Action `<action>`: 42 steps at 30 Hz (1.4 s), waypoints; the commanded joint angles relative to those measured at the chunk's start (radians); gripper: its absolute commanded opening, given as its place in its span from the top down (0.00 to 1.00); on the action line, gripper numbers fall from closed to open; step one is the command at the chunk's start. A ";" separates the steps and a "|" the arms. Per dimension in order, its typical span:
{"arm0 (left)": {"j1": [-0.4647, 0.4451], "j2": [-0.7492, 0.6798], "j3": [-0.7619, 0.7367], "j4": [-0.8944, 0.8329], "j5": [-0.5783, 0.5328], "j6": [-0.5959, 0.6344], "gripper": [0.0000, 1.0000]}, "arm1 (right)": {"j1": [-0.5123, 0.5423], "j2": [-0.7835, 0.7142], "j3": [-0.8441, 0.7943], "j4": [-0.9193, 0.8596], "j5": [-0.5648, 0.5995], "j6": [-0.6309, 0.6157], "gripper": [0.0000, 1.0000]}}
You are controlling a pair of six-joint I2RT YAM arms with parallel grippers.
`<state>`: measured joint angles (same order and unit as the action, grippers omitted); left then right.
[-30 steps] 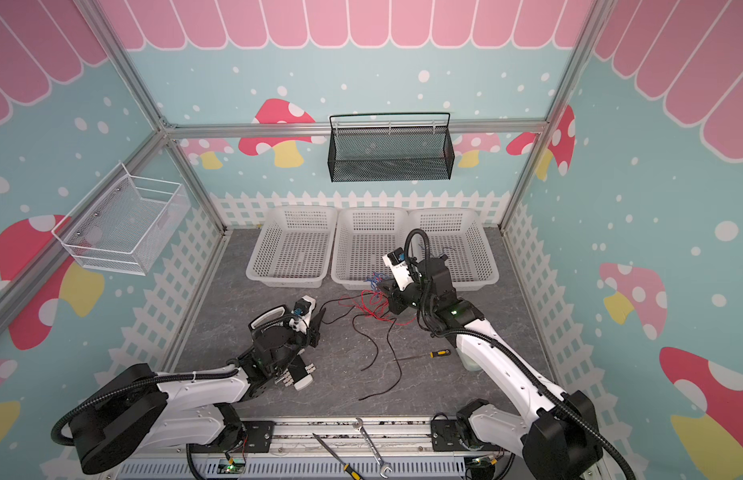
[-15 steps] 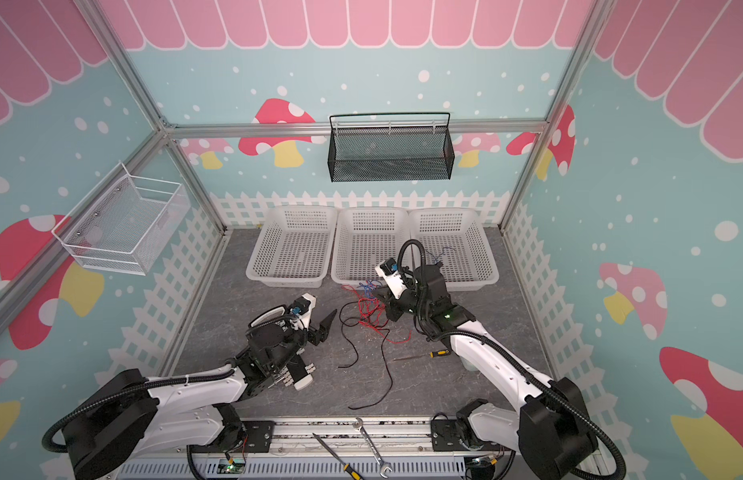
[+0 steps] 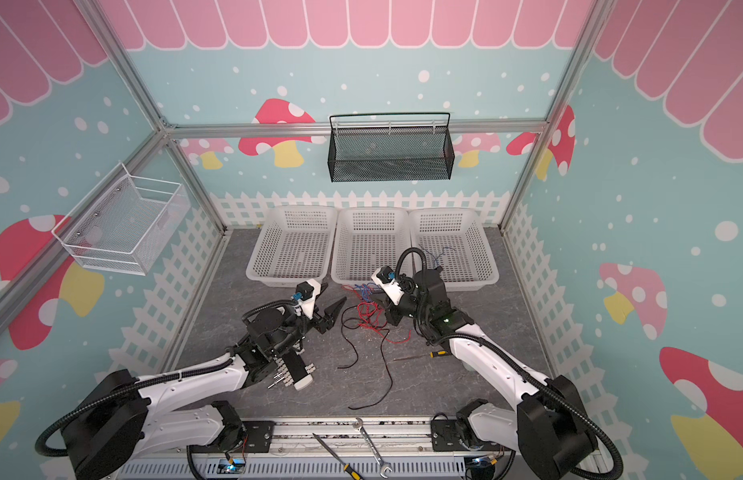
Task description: Untangle the cables
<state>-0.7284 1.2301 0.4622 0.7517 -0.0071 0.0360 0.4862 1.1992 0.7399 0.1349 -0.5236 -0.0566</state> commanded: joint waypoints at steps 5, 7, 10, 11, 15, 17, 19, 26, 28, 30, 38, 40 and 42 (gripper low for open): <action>0.004 0.132 0.079 0.057 0.117 -0.054 0.41 | 0.012 -0.020 -0.002 0.058 -0.046 -0.049 0.93; 0.004 0.152 0.087 0.065 0.121 -0.057 0.43 | 0.012 -0.020 0.000 0.059 -0.056 -0.050 0.93; 0.004 0.182 0.106 0.070 0.138 -0.069 0.45 | 0.014 -0.021 0.000 0.061 -0.064 -0.051 0.92; 0.004 0.192 0.111 0.074 0.143 -0.074 0.45 | 0.016 -0.021 0.000 0.061 -0.064 -0.054 0.92; 0.004 0.226 0.118 0.123 0.158 -0.095 0.47 | 0.019 -0.020 0.000 0.061 -0.071 -0.057 0.91; 0.004 0.238 0.126 0.132 0.168 -0.098 0.51 | 0.020 -0.019 0.001 0.062 -0.073 -0.057 0.91; 0.004 0.248 0.140 0.118 0.175 -0.097 0.60 | 0.022 -0.016 0.001 0.063 -0.077 -0.058 0.91; 0.001 0.267 0.159 0.087 0.189 -0.095 0.81 | 0.026 -0.016 0.003 0.082 -0.084 -0.050 0.91; 0.001 0.272 0.161 0.088 0.196 -0.099 0.81 | 0.027 -0.016 0.003 0.089 -0.084 -0.048 0.91; 0.001 0.278 0.161 0.087 0.202 -0.105 0.81 | 0.029 -0.018 0.003 0.094 -0.085 -0.047 0.91; 0.000 0.291 0.158 0.098 0.196 -0.121 1.00 | 0.030 -0.023 -0.001 0.105 -0.065 -0.034 0.91; 0.000 0.284 0.152 0.097 0.176 -0.117 1.00 | 0.031 -0.023 -0.002 0.100 -0.039 -0.021 0.91; -0.001 0.275 0.148 0.083 0.138 -0.109 1.00 | 0.031 -0.025 0.002 0.088 0.007 0.004 0.84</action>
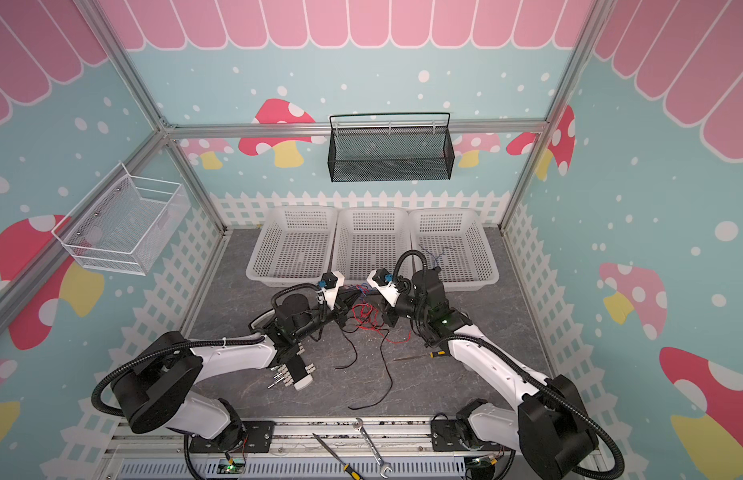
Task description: Untangle the cables
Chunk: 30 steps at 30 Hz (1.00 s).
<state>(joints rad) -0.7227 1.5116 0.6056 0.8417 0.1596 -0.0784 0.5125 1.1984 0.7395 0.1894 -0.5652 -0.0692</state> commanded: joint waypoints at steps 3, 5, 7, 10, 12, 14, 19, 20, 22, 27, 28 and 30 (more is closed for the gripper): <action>-0.007 -0.024 0.015 -0.081 -0.104 0.036 1.00 | 0.003 -0.033 0.009 -0.014 0.124 0.049 0.69; -0.007 -0.033 0.017 -0.121 -0.129 0.061 1.00 | 0.003 -0.051 0.004 -0.041 0.169 0.066 0.61; -0.010 -0.042 0.010 -0.128 -0.138 0.080 1.00 | 0.002 -0.077 -0.006 -0.065 0.197 0.075 0.56; -0.015 -0.048 0.002 -0.130 -0.150 0.105 1.00 | 0.002 -0.112 -0.017 -0.086 0.239 0.096 0.51; -0.026 -0.051 -0.003 -0.131 -0.163 0.140 1.00 | 0.003 -0.120 -0.008 -0.111 0.283 0.109 0.51; -0.041 -0.053 -0.011 -0.121 -0.171 0.186 1.00 | 0.002 -0.111 0.006 -0.131 0.286 0.109 0.53; -0.081 -0.050 -0.020 -0.089 -0.209 0.286 1.00 | 0.003 -0.058 0.039 -0.149 0.198 0.098 0.61; -0.088 -0.052 -0.023 -0.081 -0.215 0.300 1.00 | 0.002 -0.047 0.043 -0.148 0.191 0.097 0.63; -0.095 -0.056 -0.029 -0.058 -0.221 0.316 1.00 | 0.002 -0.030 0.048 -0.146 0.164 0.092 0.64; -0.105 -0.065 -0.033 -0.039 -0.242 0.340 1.00 | 0.003 -0.011 0.052 -0.142 0.082 0.074 0.66; -0.106 -0.066 -0.032 -0.042 -0.243 0.343 1.00 | 0.003 -0.011 0.051 -0.140 0.072 0.071 0.67; -0.109 -0.068 -0.028 -0.047 -0.244 0.346 1.00 | 0.004 -0.010 0.049 -0.137 0.064 0.071 0.68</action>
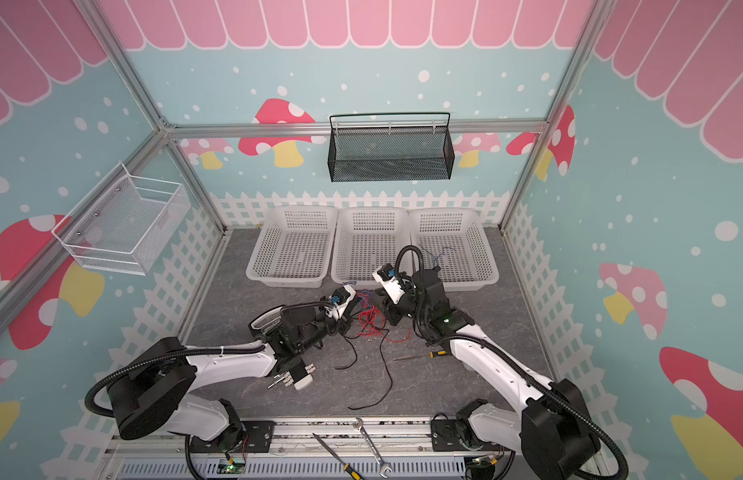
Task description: Untangle the cables
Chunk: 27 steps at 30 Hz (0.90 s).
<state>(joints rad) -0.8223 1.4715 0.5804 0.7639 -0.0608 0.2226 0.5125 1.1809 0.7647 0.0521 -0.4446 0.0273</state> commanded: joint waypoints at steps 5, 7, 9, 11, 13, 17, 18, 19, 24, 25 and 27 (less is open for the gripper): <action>-0.015 -0.030 0.001 0.033 -0.017 0.048 1.00 | 0.004 0.030 0.028 0.010 -0.061 -0.026 0.70; -0.018 -0.033 0.000 0.035 -0.010 0.050 1.00 | 0.004 0.038 0.030 0.019 -0.033 -0.024 0.70; -0.020 -0.036 -0.006 0.041 0.000 0.053 1.00 | 0.004 0.042 0.030 0.031 -0.007 -0.025 0.70; -0.021 -0.038 -0.010 0.042 0.002 0.055 1.00 | 0.004 0.047 0.034 0.035 -0.010 -0.028 0.71; -0.021 -0.038 -0.009 0.041 0.000 0.055 1.00 | 0.004 0.053 0.040 0.039 -0.018 -0.030 0.78; -0.021 -0.026 0.003 0.018 -0.028 0.055 1.00 | 0.004 0.054 0.050 0.041 -0.022 -0.035 0.98; -0.021 -0.023 0.002 0.013 -0.033 0.055 1.00 | 0.004 0.048 0.050 0.041 -0.018 -0.036 1.00; -0.021 -0.020 0.002 0.011 -0.035 0.056 1.00 | 0.004 0.041 0.050 0.042 -0.014 -0.038 1.00; -0.021 -0.011 0.004 -0.010 -0.073 0.051 1.00 | 0.003 -0.013 0.035 0.046 0.017 -0.041 1.00; -0.021 -0.010 0.005 -0.017 -0.082 0.052 1.00 | 0.004 -0.025 0.031 0.046 0.020 -0.045 1.00; -0.021 -0.010 0.001 -0.027 -0.105 0.054 1.00 | 0.004 -0.050 0.020 0.043 0.034 -0.050 1.00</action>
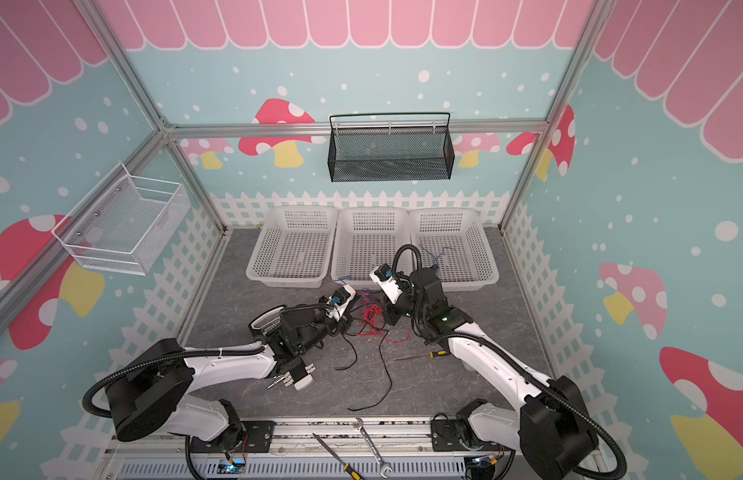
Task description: Untangle the cables
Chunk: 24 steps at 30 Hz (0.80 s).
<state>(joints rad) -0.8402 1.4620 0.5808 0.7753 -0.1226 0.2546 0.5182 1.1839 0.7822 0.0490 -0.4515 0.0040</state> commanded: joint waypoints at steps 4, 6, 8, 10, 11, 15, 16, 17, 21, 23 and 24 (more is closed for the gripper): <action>0.003 -0.003 -0.001 -0.073 -0.086 0.022 1.00 | -0.001 -0.096 -0.025 0.044 0.077 -0.035 1.00; 0.008 -0.008 0.001 -0.094 -0.106 0.009 1.00 | -0.004 -0.111 -0.033 0.039 0.109 -0.031 1.00; 0.016 -0.014 0.009 -0.130 -0.126 -0.012 1.00 | -0.004 -0.128 -0.045 0.038 0.127 -0.030 1.00; 0.023 -0.020 0.016 -0.158 -0.156 -0.035 1.00 | -0.004 -0.143 -0.057 0.040 0.129 -0.028 1.00; 0.027 -0.023 0.020 -0.169 -0.176 -0.049 1.00 | -0.003 -0.148 -0.064 0.038 0.130 -0.027 1.00; 0.057 -0.035 0.071 -0.285 -0.233 -0.134 1.00 | -0.004 -0.156 -0.099 0.047 0.116 -0.038 1.00; 0.061 -0.037 0.095 -0.320 -0.246 -0.154 1.00 | -0.003 -0.155 -0.104 0.049 0.121 -0.036 1.00; 0.065 -0.038 0.112 -0.347 -0.253 -0.171 1.00 | -0.004 -0.153 -0.109 0.052 0.124 -0.035 1.00; 0.069 -0.054 0.167 -0.413 -0.258 -0.229 1.00 | -0.003 -0.118 -0.115 0.052 0.135 -0.039 1.00; 0.070 -0.061 0.199 -0.457 -0.272 -0.253 1.00 | -0.003 -0.100 -0.115 0.052 0.150 -0.042 1.00; 0.072 -0.068 0.213 -0.479 -0.280 -0.265 1.00 | -0.004 -0.093 -0.118 0.054 0.161 -0.043 1.00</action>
<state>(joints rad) -0.8116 1.4254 0.7467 0.4107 -0.2672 0.0669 0.5236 1.0782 0.6800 0.1089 -0.3283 -0.0154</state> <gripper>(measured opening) 0.047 0.055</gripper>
